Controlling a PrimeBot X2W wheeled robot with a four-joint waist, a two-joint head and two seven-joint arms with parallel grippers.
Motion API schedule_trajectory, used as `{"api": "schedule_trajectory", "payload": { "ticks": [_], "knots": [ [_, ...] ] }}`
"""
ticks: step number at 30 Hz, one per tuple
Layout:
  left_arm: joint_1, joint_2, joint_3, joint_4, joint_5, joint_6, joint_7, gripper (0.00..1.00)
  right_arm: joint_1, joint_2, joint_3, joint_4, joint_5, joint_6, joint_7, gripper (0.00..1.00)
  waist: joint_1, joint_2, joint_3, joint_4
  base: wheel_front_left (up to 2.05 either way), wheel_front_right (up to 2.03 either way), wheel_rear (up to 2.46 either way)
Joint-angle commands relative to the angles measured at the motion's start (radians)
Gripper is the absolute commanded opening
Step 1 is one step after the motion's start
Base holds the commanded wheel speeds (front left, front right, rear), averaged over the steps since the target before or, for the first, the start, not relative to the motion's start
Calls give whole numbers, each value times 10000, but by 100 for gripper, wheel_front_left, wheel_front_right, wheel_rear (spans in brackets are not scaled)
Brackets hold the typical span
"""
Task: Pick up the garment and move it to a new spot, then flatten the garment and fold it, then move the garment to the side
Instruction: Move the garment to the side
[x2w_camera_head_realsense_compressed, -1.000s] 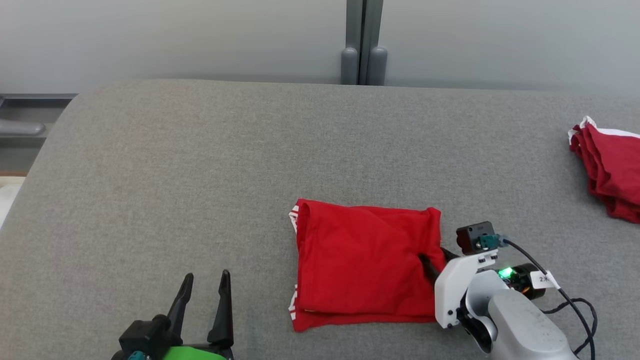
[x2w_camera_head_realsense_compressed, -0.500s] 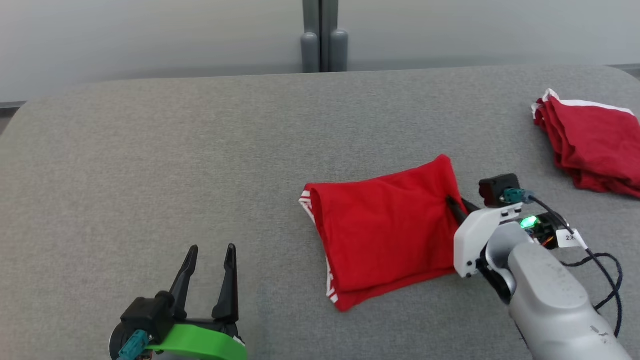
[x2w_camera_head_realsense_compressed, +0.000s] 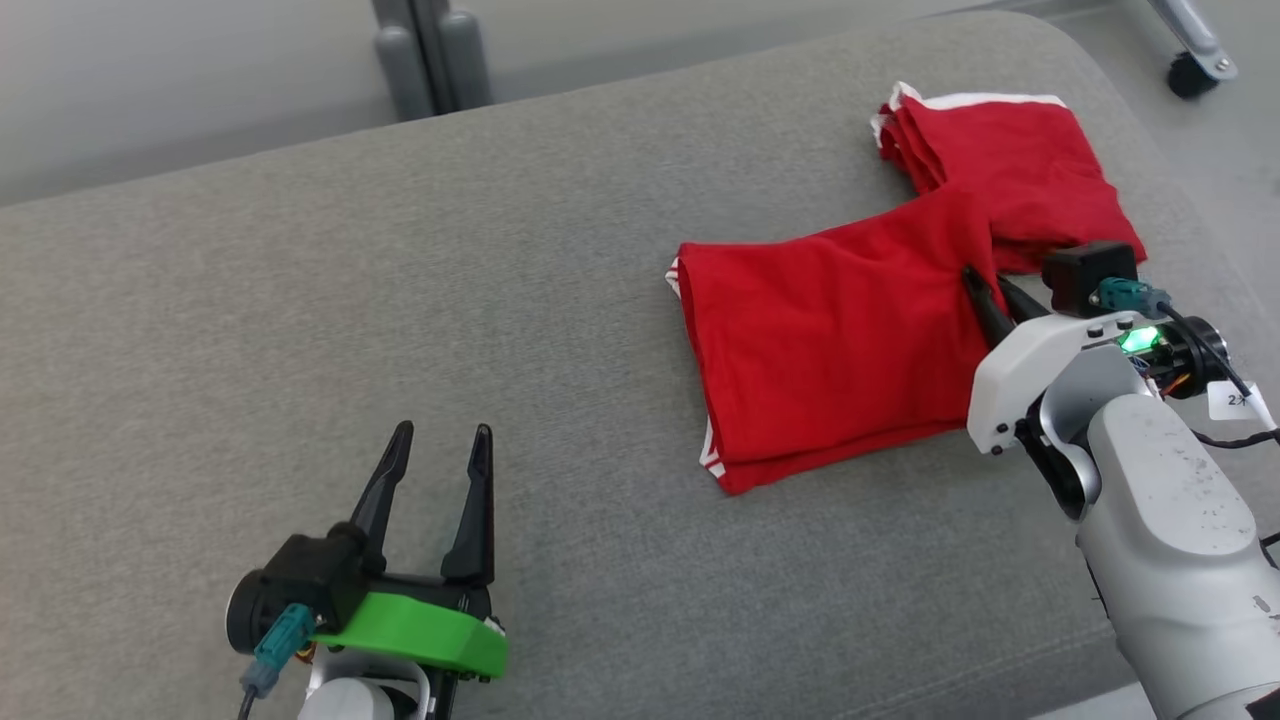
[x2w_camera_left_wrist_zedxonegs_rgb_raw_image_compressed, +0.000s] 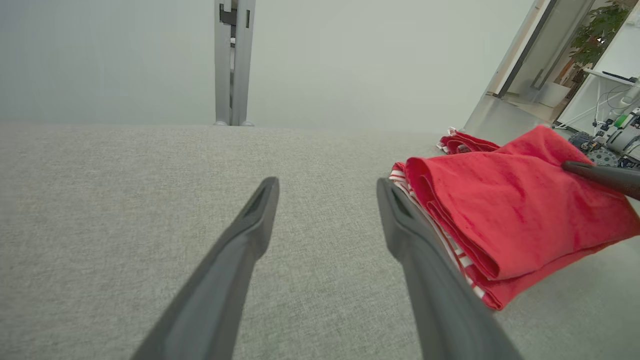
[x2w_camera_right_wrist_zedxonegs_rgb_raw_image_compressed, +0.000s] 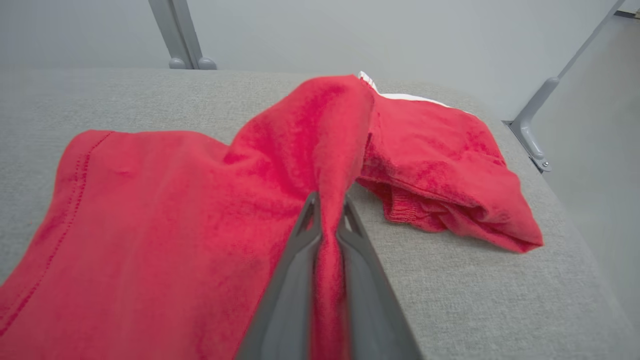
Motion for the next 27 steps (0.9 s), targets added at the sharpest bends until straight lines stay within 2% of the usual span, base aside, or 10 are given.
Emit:
{"api": "schedule_trajectory", "payload": {
  "ticks": [1, 11, 21, 27],
  "knots": [
    [-232, 40, 1, 23, 88, -33, -29, 100, -101, 32, -46, -121, -58, -17, 15, 0, -1, -1, 730, -965, 0, 0, 0],
    [-576, 117, -333, 115, 194, -36, -29, 100, -211, 268, -205, -647, -172, -17, 61, 0, -1, -1, 1057, -1390, 0, 0, 0],
    [-684, 189, -485, 179, 81, -37, -29, 100, -1279, 358, 339, -1009, -254, -17, 276, 0, -1, -1, 1133, -1176, 0, 0, 0],
    [-774, 172, -512, 152, 49, -38, -29, 100, -2351, -28, 234, -883, -252, -17, 683, 0, -1, -1, 1256, -853, 0, 0, 0]
  ]
}}
